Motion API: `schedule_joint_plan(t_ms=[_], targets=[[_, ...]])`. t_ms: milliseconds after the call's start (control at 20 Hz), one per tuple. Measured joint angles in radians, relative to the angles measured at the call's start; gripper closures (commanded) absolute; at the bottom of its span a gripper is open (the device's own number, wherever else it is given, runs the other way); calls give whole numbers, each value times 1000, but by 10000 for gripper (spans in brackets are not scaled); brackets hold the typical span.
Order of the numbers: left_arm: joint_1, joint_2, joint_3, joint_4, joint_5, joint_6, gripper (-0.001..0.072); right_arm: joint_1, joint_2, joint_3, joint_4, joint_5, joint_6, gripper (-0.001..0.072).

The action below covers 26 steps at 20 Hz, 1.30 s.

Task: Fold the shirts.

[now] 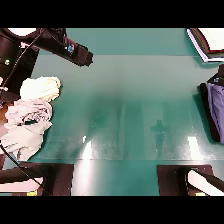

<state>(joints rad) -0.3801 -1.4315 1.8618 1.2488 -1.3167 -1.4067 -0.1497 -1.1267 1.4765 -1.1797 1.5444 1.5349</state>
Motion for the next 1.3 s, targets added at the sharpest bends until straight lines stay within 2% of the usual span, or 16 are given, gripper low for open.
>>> schedule_joint_plan(t_ms=[750, 800, 900, 1000, 1050, 1200, 1300], targets=[[0, 0, 0, -17, 0, -1, 682, 4, 0, 0, 2, 3, 0, 695], [0, 0, 0, -25, 3, -1, 659, 4, 0, 0, 2, 3, 0, 695], [1, 0, 0, -23, 18, 2, 20, 4, 0, 0, 2, 3, 0, 695], [2, 2, 0, 69, 25, 0, 8, 4, 0, 0, 2, 2, 0, 695], [5, 1, 0, 169, 26, -15, 9, 4, 0, 0, 2, 3, 0, 695], [72, -2, -26, 422, 31, -97, 8, 4, 0, 0, 2, 3, 0, 695], [152, -10, -76, 505, 40, -144, 8, 4, 0, 0, 2, 3, 0, 695]])
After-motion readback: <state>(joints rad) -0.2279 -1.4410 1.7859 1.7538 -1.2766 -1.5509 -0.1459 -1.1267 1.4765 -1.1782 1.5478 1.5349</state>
